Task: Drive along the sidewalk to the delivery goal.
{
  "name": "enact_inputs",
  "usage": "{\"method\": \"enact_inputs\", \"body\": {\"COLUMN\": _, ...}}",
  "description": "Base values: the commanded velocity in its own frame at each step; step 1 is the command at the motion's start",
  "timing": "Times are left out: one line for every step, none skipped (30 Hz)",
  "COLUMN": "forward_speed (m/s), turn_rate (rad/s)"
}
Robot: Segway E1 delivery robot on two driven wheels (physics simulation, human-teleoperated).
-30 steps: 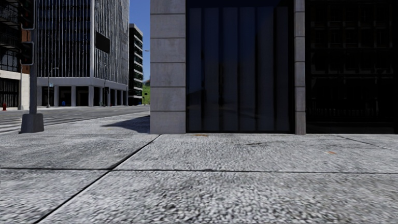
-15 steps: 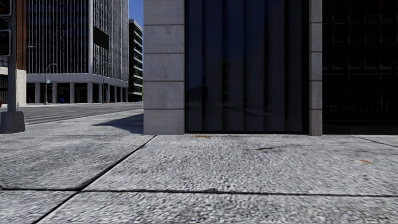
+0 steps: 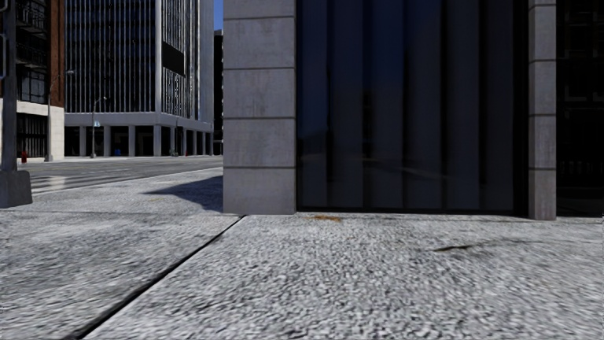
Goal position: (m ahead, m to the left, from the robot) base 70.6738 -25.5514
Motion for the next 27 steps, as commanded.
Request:
{"method": "enact_inputs", "body": {"forward_speed": 1.40, "turn_rate": 0.74}}
{"method": "enact_inputs", "body": {"forward_speed": 1.41, "turn_rate": 0.74}}
{"method": "enact_inputs", "body": {"forward_speed": 1.43, "turn_rate": 0.74}}
{"method": "enact_inputs", "body": {"forward_speed": 1.43, "turn_rate": 0.74}}
{"method": "enact_inputs", "body": {"forward_speed": 1.45, "turn_rate": 0.74}}
{"method": "enact_inputs", "body": {"forward_speed": 1.47, "turn_rate": 0.74}}
{"method": "enact_inputs", "body": {"forward_speed": 1.47, "turn_rate": 0.74}}
{"method": "enact_inputs", "body": {"forward_speed": 1.48, "turn_rate": 0.74}}
{"method": "enact_inputs", "body": {"forward_speed": 1.48, "turn_rate": 0.74}}
{"method": "enact_inputs", "body": {"forward_speed": 1.48, "turn_rate": 0.74}}
{"method": "enact_inputs", "body": {"forward_speed": 1.48, "turn_rate": 0.74}}
{"method": "enact_inputs", "body": {"forward_speed": 1.48, "turn_rate": 0.74}}
{"method": "enact_inputs", "body": {"forward_speed": 1.48, "turn_rate": 0.73}}
{"method": "enact_inputs", "body": {"forward_speed": 1.48, "turn_rate": 0.70}}
{"method": "enact_inputs", "body": {"forward_speed": 1.48, "turn_rate": 0.68}}
{"method": "enact_inputs", "body": {"forward_speed": 1.48, "turn_rate": 0.68}}
{"method": "enact_inputs", "body": {"forward_speed": 1.48, "turn_rate": 0.67}}
{"method": "enact_inputs", "body": {"forward_speed": 1.48, "turn_rate": 0.67}}
{"method": "enact_inputs", "body": {"forward_speed": 1.48, "turn_rate": 0.67}}
{"method": "enact_inputs", "body": {"forward_speed": 1.48, "turn_rate": 0.67}}
{"method": "enact_inputs", "body": {"forward_speed": 1.48, "turn_rate": 0.67}}
{"method": "enact_inputs", "body": {"forward_speed": 1.48, "turn_rate": 0.66}}
{"method": "enact_inputs", "body": {"forward_speed": 1.48, "turn_rate": 0.65}}
{"method": "enact_inputs", "body": {"forward_speed": 1.48, "turn_rate": 0.65}}
{"method": "enact_inputs", "body": {"forward_speed": 1.48, "turn_rate": 0.64}}
{"method": "enact_inputs", "body": {"forward_speed": 1.48, "turn_rate": 0.64}}
{"method": "enact_inputs", "body": {"forward_speed": 1.48, "turn_rate": 0.53}}
